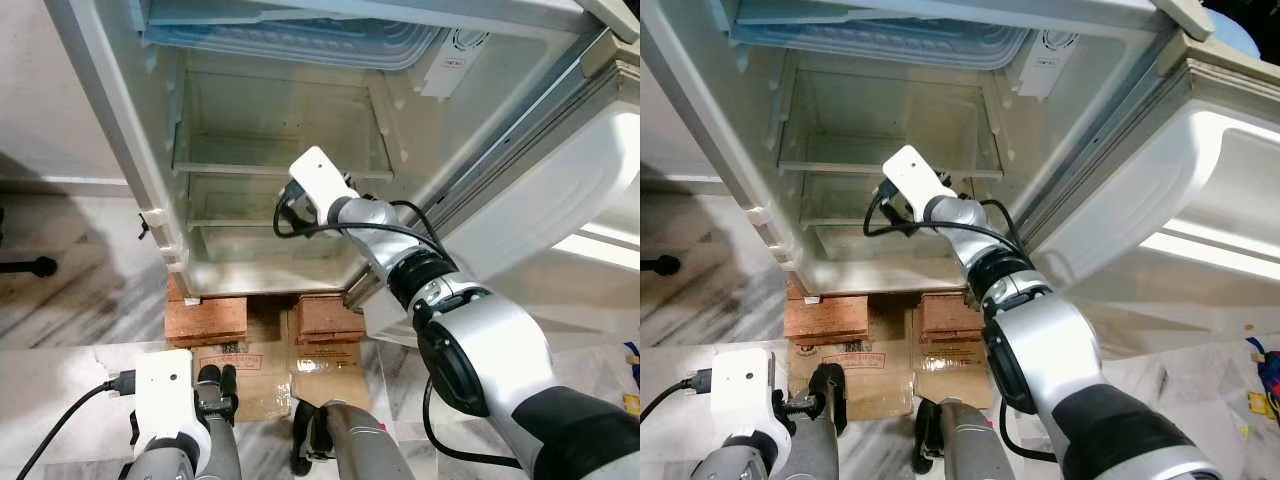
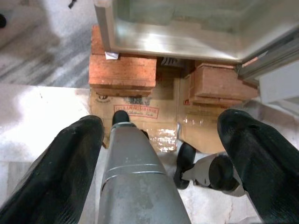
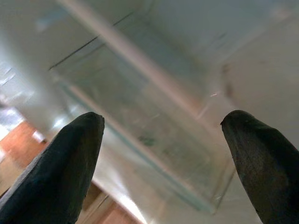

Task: Restocking fridge

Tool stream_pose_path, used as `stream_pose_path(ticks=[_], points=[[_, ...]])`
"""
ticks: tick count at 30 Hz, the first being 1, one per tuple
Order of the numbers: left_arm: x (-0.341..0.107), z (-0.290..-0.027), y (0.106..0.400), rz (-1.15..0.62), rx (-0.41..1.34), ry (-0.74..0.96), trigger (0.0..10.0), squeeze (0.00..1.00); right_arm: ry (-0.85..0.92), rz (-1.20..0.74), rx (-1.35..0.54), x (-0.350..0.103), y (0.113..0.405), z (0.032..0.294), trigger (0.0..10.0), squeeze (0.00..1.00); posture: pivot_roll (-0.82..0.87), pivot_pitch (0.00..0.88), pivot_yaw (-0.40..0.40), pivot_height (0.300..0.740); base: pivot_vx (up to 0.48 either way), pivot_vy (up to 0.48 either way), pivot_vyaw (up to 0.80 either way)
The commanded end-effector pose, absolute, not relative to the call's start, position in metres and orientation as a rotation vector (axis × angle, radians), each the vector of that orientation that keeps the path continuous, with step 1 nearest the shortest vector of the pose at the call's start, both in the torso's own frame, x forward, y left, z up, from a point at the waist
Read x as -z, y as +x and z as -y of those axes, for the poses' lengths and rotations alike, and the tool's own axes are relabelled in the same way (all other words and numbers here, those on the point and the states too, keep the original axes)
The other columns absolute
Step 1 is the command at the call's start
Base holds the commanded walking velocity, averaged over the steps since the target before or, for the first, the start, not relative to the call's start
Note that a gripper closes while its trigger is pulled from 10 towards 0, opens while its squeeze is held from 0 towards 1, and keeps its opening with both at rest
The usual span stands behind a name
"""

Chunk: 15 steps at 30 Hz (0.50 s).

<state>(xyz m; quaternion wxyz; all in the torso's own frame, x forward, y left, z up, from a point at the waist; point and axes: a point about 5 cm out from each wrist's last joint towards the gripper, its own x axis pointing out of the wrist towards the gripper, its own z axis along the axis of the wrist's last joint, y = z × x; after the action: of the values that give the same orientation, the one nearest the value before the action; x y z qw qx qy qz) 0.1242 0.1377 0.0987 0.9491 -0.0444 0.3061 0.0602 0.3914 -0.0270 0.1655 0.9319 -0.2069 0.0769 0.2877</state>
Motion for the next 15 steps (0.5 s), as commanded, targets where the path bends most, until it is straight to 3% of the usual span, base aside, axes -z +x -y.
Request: stream_pose_path(ticks=[1,4,5,15], points=[[-0.099,-0.137,0.120,-0.642,-0.135,-0.092,10.0,0.00,-0.410,-0.146,-0.550,-0.170,0.395,0.032,10.0,0.57,0.33,0.304,-0.239,0.740,0.000,0.000,0.00],[-0.100,-0.138,0.121,-0.642,-0.137,-0.093,10.0,0.00,-0.408,-0.125,-0.541,-0.174,0.396,0.031,10.0,0.54,0.34,0.300,-0.239,0.740,0.000,0.000,0.00],[-0.099,-0.139,0.122,-0.638,-0.142,-0.090,10.0,0.00,-0.392,-0.105,-0.531,-0.178,0.397,0.030,10.0,0.35,0.33,0.299,-0.239,0.740,0.000,0.000,0.00],[-0.100,-0.137,0.133,-0.609,-0.130,-0.097,10.0,0.00,-0.238,0.001,-0.620,-0.182,0.393,0.034,10.0,0.32,0.32,0.277,-0.240,0.740,0.000,0.000,0.00]])
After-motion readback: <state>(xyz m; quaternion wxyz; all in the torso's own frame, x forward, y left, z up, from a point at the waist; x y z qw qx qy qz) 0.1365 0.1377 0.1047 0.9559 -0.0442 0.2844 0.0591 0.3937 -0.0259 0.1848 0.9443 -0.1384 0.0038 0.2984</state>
